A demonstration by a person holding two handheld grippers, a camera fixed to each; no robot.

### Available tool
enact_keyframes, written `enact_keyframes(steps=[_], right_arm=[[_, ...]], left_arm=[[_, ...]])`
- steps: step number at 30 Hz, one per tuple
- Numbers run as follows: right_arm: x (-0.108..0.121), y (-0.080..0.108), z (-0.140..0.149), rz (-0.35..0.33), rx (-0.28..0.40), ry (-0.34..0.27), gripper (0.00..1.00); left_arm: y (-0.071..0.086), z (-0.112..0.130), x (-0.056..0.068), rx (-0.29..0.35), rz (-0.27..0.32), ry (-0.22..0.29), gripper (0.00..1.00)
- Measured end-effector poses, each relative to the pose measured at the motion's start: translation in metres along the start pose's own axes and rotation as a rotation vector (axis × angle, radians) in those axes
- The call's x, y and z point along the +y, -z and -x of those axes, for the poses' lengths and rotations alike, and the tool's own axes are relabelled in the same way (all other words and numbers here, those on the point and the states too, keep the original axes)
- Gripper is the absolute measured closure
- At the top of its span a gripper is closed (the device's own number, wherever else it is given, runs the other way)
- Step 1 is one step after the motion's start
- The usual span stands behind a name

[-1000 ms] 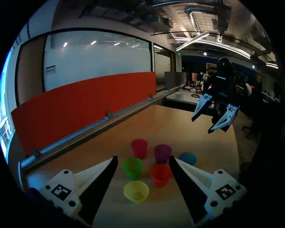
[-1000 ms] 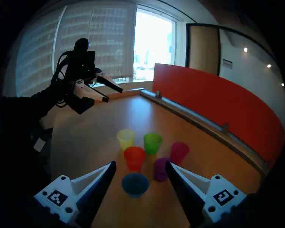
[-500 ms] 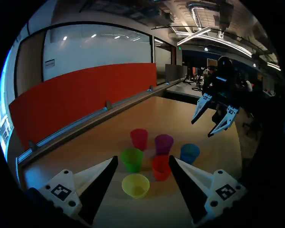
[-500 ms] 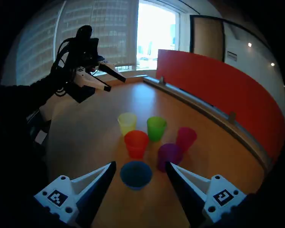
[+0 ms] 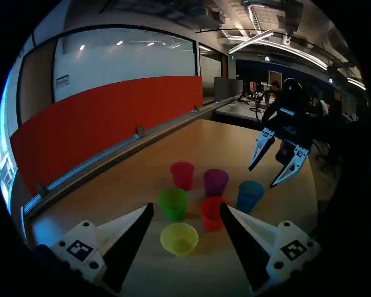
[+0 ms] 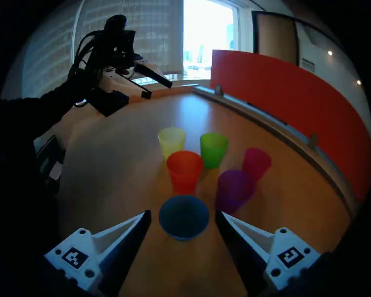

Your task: Pour water

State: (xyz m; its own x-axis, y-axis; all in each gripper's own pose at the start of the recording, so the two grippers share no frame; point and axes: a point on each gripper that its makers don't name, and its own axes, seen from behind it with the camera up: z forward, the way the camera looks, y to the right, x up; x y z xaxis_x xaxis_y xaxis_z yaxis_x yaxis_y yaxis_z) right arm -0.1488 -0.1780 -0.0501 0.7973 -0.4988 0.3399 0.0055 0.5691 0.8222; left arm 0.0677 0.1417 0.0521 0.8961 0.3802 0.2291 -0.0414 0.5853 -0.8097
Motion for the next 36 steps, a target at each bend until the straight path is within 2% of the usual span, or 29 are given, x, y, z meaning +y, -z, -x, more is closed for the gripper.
enact_keyframes(steps=[14, 20, 36], right_arm=[[0.003, -0.017, 0.023, -0.010, -0.048, -0.003, 0.00], [0.002, -0.024, 0.028, -0.021, -0.054, -0.010, 0.00], [0.004, -0.054, 0.035, -0.014, -0.054, 0.022, 0.00]], left_arm=[[-0.007, 0.005, -0.005, -0.016, -0.003, -0.001, 0.01], [-0.010, 0.005, -0.006, -0.019, -0.001, -0.002, 0.01], [-0.015, 0.010, -0.009, -0.024, 0.003, 0.000, 0.01]])
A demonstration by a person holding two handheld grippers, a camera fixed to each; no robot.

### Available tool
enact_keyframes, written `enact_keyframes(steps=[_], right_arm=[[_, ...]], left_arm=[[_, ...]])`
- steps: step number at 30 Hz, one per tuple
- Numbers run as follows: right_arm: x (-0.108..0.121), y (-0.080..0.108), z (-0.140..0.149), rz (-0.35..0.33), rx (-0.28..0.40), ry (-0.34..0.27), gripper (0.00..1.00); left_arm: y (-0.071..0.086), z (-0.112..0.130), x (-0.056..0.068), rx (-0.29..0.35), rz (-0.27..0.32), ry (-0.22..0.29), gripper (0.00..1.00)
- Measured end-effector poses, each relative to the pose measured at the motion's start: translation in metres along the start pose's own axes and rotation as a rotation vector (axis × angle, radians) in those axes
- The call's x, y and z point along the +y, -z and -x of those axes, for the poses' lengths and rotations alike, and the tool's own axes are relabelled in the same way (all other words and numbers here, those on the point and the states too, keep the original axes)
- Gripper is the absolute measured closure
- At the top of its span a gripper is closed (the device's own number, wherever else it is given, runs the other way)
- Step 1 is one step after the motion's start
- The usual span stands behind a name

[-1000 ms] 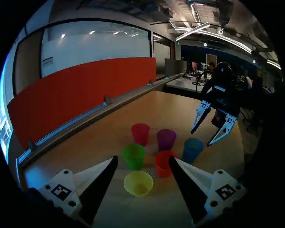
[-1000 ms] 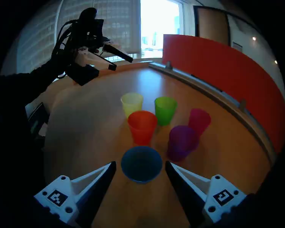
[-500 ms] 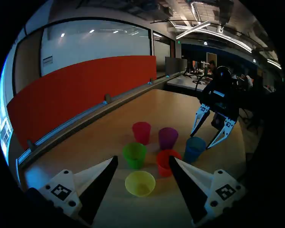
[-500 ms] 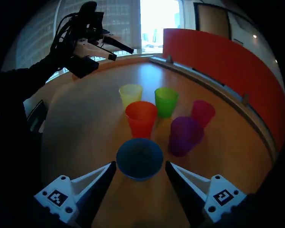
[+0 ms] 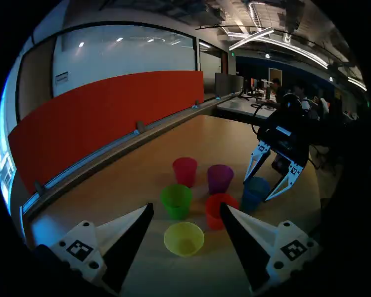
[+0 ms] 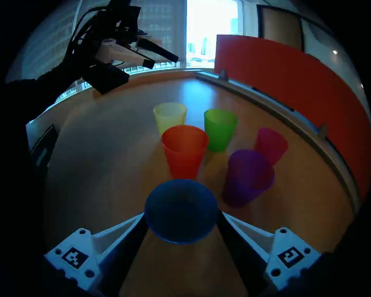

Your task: Pour water

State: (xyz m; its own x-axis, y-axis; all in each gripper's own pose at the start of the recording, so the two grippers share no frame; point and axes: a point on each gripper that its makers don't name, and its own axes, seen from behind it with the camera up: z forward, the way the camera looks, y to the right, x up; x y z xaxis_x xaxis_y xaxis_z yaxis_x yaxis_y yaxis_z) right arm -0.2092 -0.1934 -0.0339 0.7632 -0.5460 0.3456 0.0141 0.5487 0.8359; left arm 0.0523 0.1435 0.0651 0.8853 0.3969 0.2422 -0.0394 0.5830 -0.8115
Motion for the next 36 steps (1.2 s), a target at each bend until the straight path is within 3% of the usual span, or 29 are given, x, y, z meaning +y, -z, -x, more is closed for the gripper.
enact_keyframes(steps=[5, 9, 20, 29, 36], right_arm=[[-0.002, -0.004, -0.002, -0.011, 0.007, 0.005, 0.00], [-0.002, -0.005, -0.002, -0.013, 0.007, 0.011, 0.07], [0.002, -0.002, -0.005, -0.010, 0.032, -0.001, 0.09], [0.012, 0.014, -0.017, 0.019, 0.068, -0.025, 0.09], [0.027, 0.038, -0.042, 0.060, 0.132, -0.048, 0.09]], left_arm=[[0.000, -0.001, -0.002, 0.004, 0.001, 0.003, 0.00], [0.000, 0.000, -0.003, 0.004, 0.003, 0.005, 0.01], [-0.005, 0.001, -0.003, -0.002, 0.005, 0.009, 0.00], [-0.007, -0.004, 0.001, 0.000, 0.013, -0.001, 0.01], [-0.010, -0.007, 0.002, 0.000, 0.016, -0.005, 0.00]])
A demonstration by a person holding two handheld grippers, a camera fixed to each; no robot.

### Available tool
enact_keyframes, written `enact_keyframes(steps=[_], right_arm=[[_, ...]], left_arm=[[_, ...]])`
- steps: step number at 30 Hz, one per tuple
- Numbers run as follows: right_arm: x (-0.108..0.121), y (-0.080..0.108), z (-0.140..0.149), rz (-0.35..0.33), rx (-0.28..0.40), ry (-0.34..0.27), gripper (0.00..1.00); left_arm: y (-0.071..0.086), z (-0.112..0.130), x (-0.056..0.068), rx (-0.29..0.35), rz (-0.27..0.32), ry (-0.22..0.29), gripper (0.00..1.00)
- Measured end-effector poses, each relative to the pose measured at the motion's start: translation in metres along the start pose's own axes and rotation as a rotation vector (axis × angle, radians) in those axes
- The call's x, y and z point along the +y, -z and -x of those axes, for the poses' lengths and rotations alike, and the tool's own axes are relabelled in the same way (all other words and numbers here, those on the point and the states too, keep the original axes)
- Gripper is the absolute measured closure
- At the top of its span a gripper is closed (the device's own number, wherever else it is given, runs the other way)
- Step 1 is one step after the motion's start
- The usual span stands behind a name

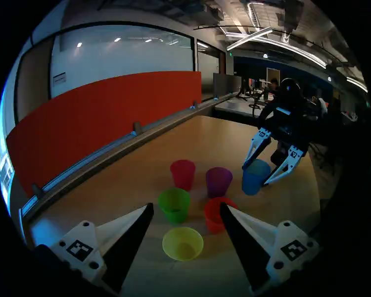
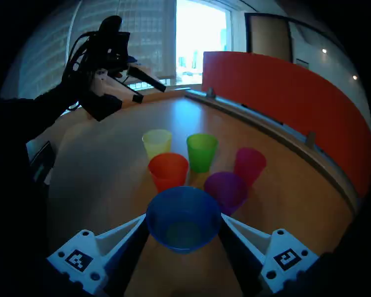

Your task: Pour water

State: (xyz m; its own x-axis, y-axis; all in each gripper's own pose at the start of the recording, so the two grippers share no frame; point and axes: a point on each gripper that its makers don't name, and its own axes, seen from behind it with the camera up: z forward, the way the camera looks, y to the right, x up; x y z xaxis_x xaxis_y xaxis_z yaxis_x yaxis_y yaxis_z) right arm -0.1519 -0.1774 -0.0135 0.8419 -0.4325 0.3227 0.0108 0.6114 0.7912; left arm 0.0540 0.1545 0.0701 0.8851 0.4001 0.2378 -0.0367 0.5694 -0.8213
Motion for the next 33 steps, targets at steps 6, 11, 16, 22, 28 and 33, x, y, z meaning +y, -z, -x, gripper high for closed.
enact_keyframes(steps=[6, 11, 16, 22, 28, 33], right_arm=[[0.013, 0.022, -0.029, 0.037, 0.062, -0.002, 0.09], [0.023, 0.036, -0.051, 0.066, 0.108, 0.003, 0.09], [0.029, 0.047, -0.070, 0.084, 0.157, -0.005, 0.09], [0.032, 0.059, -0.092, 0.091, 0.220, -0.017, 0.09], [0.039, 0.066, -0.110, 0.109, 0.266, -0.024, 0.09], [0.042, 0.074, -0.125, 0.116, 0.310, -0.030, 0.09]], left_arm=[[-0.003, 0.000, 0.000, -0.008, -0.001, -0.004, 0.00], [-0.008, 0.002, 0.001, -0.018, 0.003, -0.007, 0.00], [-0.013, 0.006, 0.002, -0.032, 0.011, -0.013, 0.00], [-0.019, 0.008, 0.003, -0.044, 0.022, -0.012, 0.00], [-0.023, 0.014, 0.000, -0.071, 0.025, -0.020, 0.01], [-0.029, 0.018, -0.004, -0.092, 0.029, -0.019, 0.01]])
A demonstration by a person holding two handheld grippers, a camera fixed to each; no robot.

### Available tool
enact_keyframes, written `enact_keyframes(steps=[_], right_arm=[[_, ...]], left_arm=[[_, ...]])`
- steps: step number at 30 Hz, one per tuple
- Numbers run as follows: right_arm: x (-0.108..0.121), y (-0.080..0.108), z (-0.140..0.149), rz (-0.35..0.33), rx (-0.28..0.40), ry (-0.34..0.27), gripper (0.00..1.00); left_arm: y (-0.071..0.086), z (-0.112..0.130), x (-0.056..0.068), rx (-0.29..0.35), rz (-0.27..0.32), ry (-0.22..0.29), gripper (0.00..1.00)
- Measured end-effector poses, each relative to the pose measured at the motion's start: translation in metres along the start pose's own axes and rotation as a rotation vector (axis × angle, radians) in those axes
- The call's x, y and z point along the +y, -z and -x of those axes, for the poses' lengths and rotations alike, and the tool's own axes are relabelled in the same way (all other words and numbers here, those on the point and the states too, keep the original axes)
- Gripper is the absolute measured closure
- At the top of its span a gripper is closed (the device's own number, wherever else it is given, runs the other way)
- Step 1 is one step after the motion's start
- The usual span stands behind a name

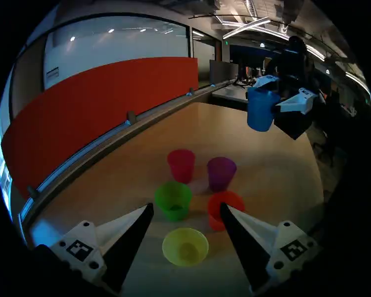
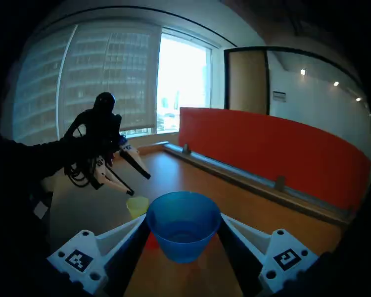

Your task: Pour water

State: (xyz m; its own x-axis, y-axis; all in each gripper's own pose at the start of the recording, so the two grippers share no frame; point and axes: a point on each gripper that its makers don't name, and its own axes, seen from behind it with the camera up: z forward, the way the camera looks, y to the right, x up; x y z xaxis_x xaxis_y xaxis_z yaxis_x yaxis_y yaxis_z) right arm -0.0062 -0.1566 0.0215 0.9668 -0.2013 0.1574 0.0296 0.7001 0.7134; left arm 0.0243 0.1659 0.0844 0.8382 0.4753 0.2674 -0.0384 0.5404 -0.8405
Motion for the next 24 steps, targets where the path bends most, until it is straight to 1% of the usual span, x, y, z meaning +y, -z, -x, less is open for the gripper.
enact_keyframes(steps=[8, 14, 17, 20, 24], right_arm=[[0.003, 0.007, -0.022, 0.013, 0.047, 0.013, 0.09], [0.009, 0.014, -0.035, 0.030, 0.077, 0.019, 0.09], [0.011, 0.017, -0.038, 0.034, 0.087, 0.021, 0.09], [0.013, 0.018, -0.039, 0.036, 0.090, 0.023, 0.09], [0.016, 0.019, -0.037, 0.041, 0.089, 0.023, 0.09]], left_arm=[[-0.013, 0.008, -0.010, -0.053, 0.007, 0.018, 0.01], [-0.025, 0.016, -0.013, -0.105, 0.010, 0.008, 0.01], [-0.034, 0.022, -0.013, -0.131, 0.018, 0.009, 0.00], [-0.043, 0.026, -0.017, -0.154, 0.017, 0.016, 0.00], [-0.054, 0.028, -0.020, -0.170, 0.018, 0.026, 0.00]])
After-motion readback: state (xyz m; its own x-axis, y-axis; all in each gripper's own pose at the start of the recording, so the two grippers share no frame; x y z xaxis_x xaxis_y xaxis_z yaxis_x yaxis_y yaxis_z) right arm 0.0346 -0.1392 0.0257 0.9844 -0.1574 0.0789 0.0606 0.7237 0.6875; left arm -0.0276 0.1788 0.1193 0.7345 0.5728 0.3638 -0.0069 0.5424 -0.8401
